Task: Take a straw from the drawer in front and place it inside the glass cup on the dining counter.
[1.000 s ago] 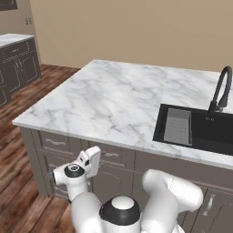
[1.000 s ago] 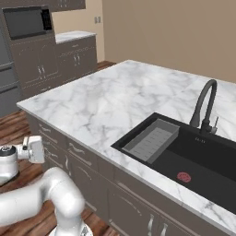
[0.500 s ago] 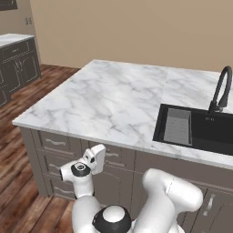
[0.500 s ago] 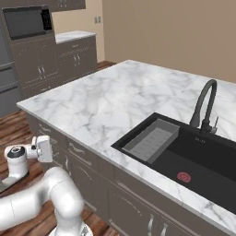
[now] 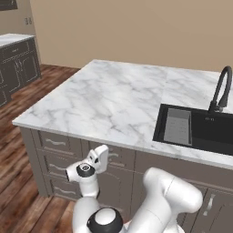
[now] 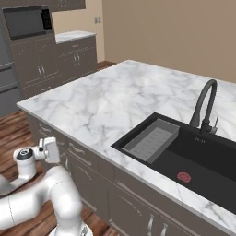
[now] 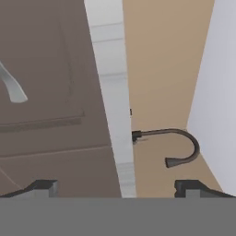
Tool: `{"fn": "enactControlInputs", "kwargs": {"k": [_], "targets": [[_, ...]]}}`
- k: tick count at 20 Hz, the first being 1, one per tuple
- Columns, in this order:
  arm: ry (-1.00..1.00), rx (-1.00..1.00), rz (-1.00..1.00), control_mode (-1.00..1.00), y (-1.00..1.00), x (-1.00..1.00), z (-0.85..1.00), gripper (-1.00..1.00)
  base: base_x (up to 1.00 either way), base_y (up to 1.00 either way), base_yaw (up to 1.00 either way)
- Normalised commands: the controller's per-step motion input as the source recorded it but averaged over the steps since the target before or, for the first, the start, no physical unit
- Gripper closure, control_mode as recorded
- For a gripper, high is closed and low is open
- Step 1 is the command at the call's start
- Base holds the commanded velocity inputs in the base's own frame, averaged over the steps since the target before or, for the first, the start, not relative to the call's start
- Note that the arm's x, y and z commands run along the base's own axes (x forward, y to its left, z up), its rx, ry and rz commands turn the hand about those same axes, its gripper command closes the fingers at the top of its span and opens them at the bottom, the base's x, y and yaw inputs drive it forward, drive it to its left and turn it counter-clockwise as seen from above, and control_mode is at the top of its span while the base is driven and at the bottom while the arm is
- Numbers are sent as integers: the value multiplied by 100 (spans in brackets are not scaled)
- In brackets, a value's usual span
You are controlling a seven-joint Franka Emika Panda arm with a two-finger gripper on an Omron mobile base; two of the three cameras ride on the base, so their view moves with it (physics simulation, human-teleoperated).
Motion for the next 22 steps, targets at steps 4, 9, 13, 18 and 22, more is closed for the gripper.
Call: {"fn": "enactControlInputs", "kwargs": {"k": [4, 9, 13, 18, 22], "targets": [[-2, -4, 0, -100, 0, 19, -33, -100, 0, 0, 0], [-4, -4, 0, -100, 0, 19, -26, -100, 0, 0, 0], [-3, -2, 0, -100, 0, 24, -27, -100, 0, 0, 0], [0, 0, 0, -100, 0, 30, -28, -100, 0, 0, 0], [0, 0, 0, -100, 0, 33, -26, -100, 0, 0, 0]]}}
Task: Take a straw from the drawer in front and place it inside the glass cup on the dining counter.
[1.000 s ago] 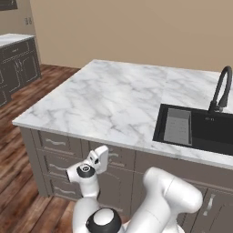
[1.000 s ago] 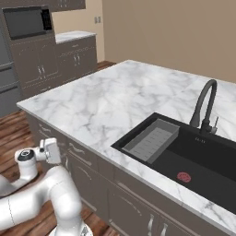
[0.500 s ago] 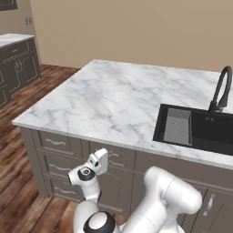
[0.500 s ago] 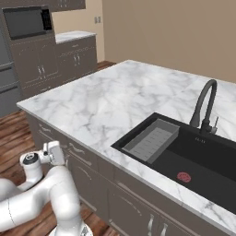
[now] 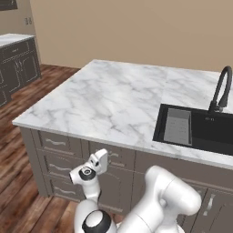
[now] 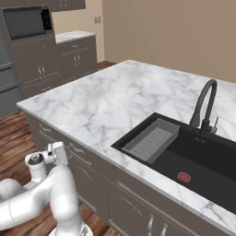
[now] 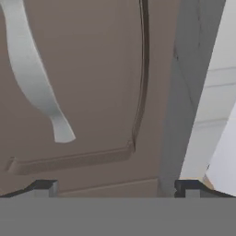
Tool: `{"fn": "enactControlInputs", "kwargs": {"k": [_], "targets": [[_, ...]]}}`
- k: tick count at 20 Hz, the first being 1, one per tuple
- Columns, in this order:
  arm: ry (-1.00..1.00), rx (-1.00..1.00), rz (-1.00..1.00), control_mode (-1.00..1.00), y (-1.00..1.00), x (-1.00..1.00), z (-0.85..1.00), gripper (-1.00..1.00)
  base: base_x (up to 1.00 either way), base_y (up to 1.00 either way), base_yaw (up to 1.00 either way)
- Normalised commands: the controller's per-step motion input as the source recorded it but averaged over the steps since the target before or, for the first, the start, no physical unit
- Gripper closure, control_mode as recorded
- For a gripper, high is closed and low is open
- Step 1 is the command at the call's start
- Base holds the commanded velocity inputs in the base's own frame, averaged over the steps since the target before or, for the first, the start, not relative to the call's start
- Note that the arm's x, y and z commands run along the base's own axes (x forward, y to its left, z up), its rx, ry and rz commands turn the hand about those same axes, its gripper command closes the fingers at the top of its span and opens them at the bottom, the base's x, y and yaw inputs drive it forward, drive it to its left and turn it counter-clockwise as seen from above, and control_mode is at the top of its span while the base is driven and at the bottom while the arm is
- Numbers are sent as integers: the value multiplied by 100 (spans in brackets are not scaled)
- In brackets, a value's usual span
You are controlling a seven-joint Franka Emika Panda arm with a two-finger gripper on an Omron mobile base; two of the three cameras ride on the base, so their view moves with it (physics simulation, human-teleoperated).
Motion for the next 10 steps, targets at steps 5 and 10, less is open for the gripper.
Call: {"fn": "enactControlInputs", "kwargs": {"k": [5, 10], "targets": [[0, 0, 0, -100, 0, 36, -27, -100, 0, 0, 0], [0, 0, 0, -100, 8, 36, -33, -100, 0, 0, 0]]}}
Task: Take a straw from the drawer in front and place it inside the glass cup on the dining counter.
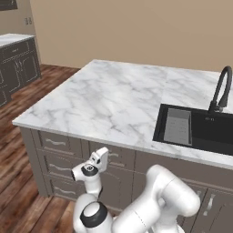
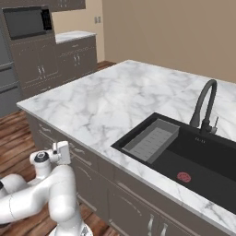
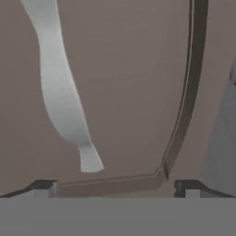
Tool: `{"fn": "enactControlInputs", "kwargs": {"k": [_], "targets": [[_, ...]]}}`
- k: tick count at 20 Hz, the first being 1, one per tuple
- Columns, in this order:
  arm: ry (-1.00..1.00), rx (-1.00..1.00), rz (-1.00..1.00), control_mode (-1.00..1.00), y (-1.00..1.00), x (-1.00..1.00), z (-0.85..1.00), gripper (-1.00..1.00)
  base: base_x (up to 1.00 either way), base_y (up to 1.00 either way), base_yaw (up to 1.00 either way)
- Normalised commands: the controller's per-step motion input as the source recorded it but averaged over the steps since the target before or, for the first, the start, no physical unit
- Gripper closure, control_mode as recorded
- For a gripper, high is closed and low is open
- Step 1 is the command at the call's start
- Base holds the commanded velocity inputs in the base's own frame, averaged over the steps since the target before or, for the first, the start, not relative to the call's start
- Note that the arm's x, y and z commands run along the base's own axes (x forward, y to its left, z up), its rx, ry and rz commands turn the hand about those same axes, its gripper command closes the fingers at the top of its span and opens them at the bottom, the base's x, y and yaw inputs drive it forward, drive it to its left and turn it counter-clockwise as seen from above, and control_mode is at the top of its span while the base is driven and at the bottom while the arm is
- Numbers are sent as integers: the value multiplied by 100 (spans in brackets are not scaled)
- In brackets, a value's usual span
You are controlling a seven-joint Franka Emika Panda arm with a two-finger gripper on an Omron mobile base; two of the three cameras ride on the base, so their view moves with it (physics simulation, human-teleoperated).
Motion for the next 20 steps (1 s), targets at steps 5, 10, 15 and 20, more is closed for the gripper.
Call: {"fn": "enactControlInputs", "kwargs": {"k": [5, 10, 15, 20], "targets": [[0, -3, 0, -100, 35, 33, -32, -100, 0, 0, 0], [-2, -5, 0, -100, 31, 31, -26, -100, 0, 0, 0], [-9, -8, 0, -100, 7, 29, -20, -100, 0, 0, 0], [-11, -11, -2, -100, 0, 25, -26, -100, 0, 0, 0]]}}
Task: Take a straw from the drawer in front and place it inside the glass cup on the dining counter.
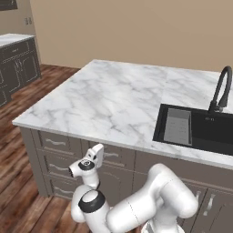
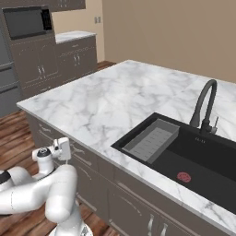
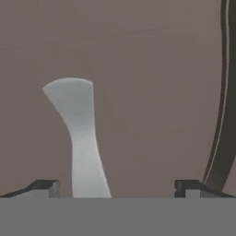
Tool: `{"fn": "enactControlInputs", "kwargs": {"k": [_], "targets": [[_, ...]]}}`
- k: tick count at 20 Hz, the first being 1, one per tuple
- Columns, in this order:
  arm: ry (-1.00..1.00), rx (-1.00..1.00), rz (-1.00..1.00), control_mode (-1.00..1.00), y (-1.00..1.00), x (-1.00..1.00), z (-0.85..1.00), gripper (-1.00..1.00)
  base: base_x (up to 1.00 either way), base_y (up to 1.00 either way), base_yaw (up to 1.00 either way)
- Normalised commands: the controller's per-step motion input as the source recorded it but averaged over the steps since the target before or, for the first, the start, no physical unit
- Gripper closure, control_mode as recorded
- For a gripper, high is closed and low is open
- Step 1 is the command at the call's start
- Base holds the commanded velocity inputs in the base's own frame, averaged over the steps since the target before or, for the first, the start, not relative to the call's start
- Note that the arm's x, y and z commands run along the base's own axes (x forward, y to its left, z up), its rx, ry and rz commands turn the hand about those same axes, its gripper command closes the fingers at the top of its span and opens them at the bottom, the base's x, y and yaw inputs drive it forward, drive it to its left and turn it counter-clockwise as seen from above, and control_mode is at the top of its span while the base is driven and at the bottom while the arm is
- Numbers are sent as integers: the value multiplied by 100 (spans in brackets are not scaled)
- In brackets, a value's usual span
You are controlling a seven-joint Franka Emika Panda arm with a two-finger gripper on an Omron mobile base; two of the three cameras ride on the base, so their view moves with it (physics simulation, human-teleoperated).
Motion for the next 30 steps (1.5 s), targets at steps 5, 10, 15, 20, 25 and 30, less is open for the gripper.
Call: {"fn": "enactControlInputs", "kwargs": {"k": [5, 10, 15, 20, 25, 30], "targets": [[-10, -10, -2, -100, 0, 24, -30, -100, 0, 0, 0], [-10, -9, -2, -100, 0, 22, -28, -100, 0, 0, 0], [-17, -8, -5, -100, 0, 4, -4, 100, 0, 0, 0], [-15, 0, -6, -100, 3, -30, 11, 100, 0, 0, 0], [-7, 0, -7, -100, 22, -69, 15, 100, 0, 0, 0], [0, 0, -8, -100, 49, -92, 11, 100, 0, 0, 0]]}}
